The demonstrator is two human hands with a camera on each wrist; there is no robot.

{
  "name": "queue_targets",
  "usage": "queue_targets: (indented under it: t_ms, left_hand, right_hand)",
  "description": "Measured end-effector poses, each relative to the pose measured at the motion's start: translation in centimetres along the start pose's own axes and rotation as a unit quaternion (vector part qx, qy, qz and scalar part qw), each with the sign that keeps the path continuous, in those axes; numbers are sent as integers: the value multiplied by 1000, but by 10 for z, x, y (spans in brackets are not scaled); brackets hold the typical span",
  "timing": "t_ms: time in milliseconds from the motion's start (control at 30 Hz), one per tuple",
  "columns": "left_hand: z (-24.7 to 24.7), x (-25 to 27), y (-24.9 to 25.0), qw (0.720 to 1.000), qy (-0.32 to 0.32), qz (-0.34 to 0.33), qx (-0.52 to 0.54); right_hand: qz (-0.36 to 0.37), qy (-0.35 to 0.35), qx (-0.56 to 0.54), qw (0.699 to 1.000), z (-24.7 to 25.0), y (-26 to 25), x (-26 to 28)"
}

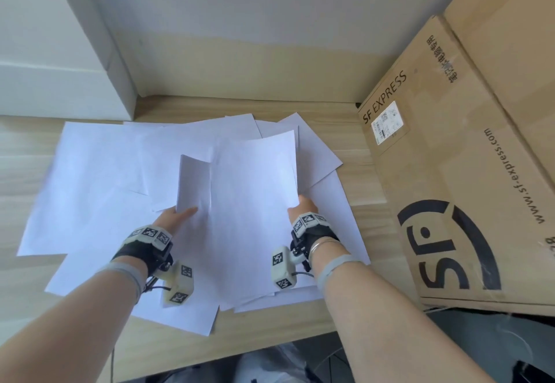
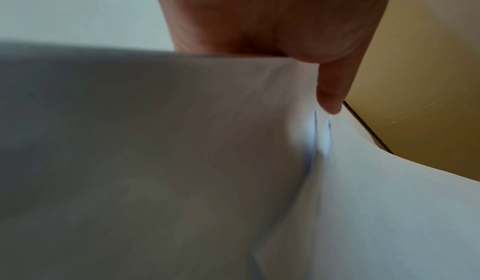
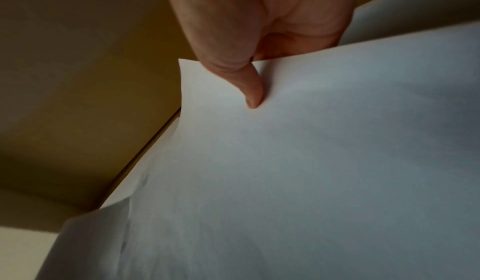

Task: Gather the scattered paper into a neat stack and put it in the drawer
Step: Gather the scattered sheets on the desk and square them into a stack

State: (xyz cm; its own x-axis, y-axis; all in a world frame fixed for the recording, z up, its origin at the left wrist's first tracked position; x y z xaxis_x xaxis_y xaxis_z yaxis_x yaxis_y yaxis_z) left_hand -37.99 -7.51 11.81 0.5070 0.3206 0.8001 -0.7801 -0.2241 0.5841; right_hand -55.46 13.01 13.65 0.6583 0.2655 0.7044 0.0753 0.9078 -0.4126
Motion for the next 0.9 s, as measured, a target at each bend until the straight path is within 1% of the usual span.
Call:
queue_targets:
  t_ms: [133,267,300,367,433,500,567,633,800,900]
  left_hand:
    - [-4,2,1,1000,-1,5,-16]
    - [-3,1,1,1000,-3,-3,-17]
    - [-2,0,0,1000,-6,-5,-11]
    - [1,0,-4,999,-11,-1,33]
    - [5,1,-4,998,-6,-7,63]
    - [13,3,-3,996,6,-20,81]
    - [23,5,-4,994,25,-29,106]
    - [33,8,-6,991,39,-34,124]
    - [52,7,-11,989,52,-29,134]
    - [60,4,-15,989,56,-22,136]
  right_hand:
    - [-18,-46,59,997,-19,-20,1]
    - [-36,-75,165,983,-34,-29,0]
    - [-39,-81,176,980,-36,-30,0]
    - [-35,-88,187,978,-36,-32,-3]
    - [-18,-78,191,978,-27,-38,-6]
    - [-7,-51,183,982,-13,-44,-14]
    - [-7,-25,176,984,-2,-51,-24]
    - [-10,-14,175,985,3,-60,-32]
    - [-9,14,146,989,-1,-81,-54]
    - [-22,14,119,993,-8,-92,-63]
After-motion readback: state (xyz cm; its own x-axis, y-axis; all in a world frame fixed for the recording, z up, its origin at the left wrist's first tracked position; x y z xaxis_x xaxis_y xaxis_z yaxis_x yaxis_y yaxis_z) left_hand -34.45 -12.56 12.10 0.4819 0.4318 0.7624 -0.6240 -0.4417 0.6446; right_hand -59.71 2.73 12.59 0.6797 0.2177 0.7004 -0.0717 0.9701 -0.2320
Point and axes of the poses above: each hand's wrist, its own x-axis away from the middle knuckle, its own z-axis out of the back of the hand, y = z × x, the point moved 1 cm from there along -x, towards the middle knuckle, and after that the axes turned 12 degrees about -y, right-handed, at the moved point
